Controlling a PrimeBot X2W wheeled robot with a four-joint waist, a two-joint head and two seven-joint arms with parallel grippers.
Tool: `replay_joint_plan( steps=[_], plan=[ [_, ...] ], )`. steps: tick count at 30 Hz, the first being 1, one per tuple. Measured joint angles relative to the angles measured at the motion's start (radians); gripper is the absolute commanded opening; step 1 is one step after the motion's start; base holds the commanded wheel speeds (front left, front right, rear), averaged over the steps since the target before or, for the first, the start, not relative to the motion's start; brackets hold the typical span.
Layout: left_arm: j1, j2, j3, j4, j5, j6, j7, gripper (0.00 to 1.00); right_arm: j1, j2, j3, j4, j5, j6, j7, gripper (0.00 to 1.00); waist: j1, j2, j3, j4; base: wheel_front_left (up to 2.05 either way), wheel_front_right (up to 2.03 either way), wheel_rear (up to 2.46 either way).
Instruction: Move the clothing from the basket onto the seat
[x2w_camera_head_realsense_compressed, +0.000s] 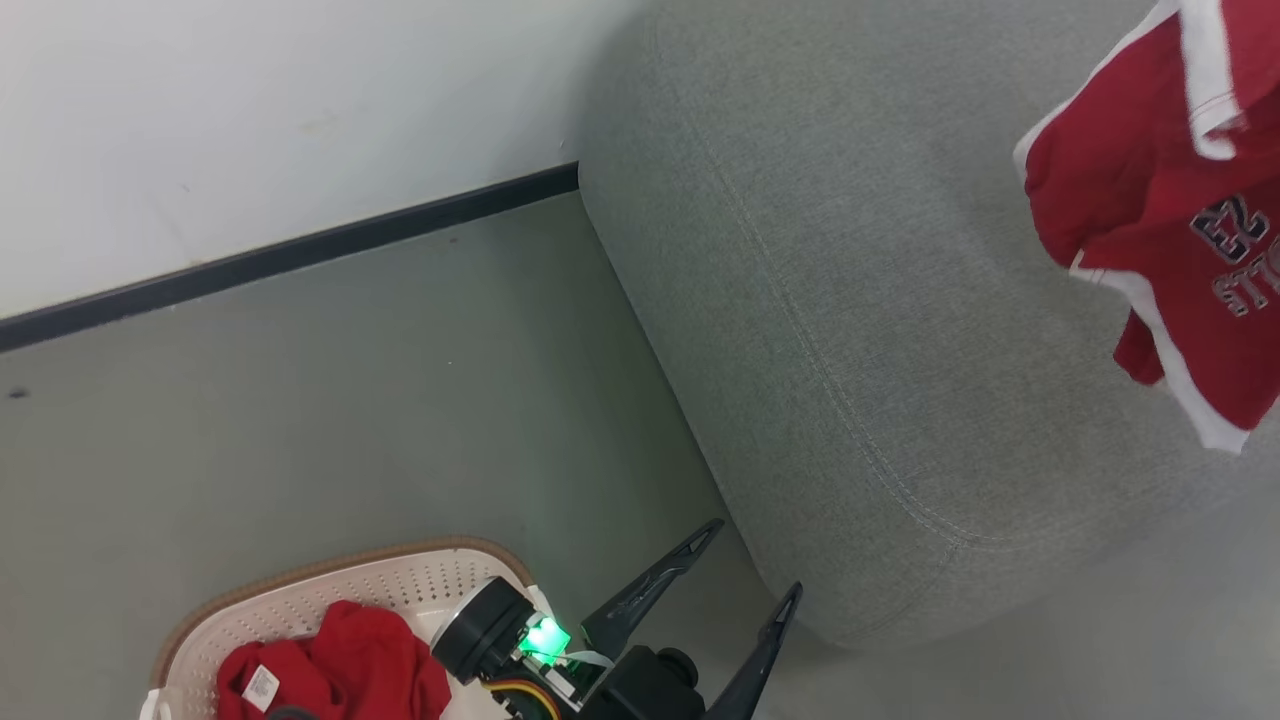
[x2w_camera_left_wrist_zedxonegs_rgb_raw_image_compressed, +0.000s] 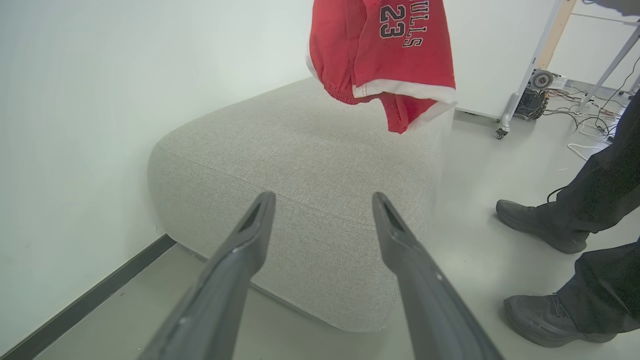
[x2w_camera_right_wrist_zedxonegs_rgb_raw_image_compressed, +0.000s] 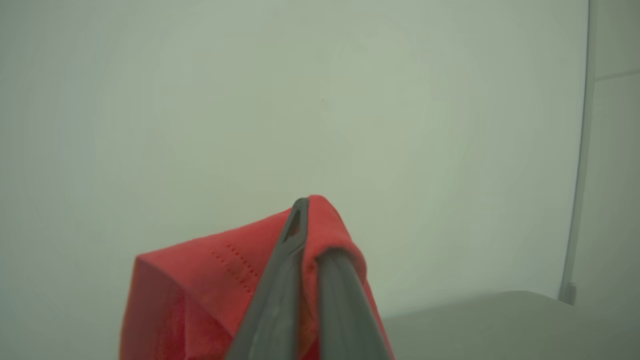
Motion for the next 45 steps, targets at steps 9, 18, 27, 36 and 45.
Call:
replay_joint_plan(
  steps=[9, 18, 27, 36, 45],
  plan=[
    [-0.052, -0.01, -0.018, -0.006, 0.021, -0.017, 0.009, 1.0, -0.153, -0.088, -0.082, 0.103, 0.011, 0.026, 0.0, 0.0, 0.0001, 0.0, 0.084, 0.046, 0.0, 0.0, 0.0],
    [-0.102, -0.027, -0.034, -0.015, 0.055, -0.018, 0.019, 1.0, -0.24, -0.142, -0.089, 0.213, 0.026, 0.049, 0.0, 0.0, 0.0001, 0.0001, 0.176, 0.107, 0.0, 0.0, 0.0],
    [-0.159, -0.042, -0.037, -0.016, 0.079, -0.027, 0.018, 1.0, -0.314, -0.201, -0.125, 0.302, 0.035, 0.056, 0.0, 0.0, 0.0, 0.0, 0.274, 0.173, 0.0, 0.0, 0.0],
    [-0.18, -0.036, -0.026, 0.004, 0.09, -0.027, -0.001, 1.0, -0.31, -0.142, -0.118, 0.432, 0.045, 0.058, 0.0, 0.0, 0.0001, 0.0, 0.35, 0.211, 0.0, 0.0, 0.0],
    [-0.198, -0.036, -0.023, 0.028, 0.09, -0.035, -0.019, 1.0, -0.284, -0.119, -0.137, 0.53, 0.067, 0.06, 0.0, 0.0, -0.0001, 0.0, 0.358, 0.207, 0.0, 0.0, 0.0]
  ],
)
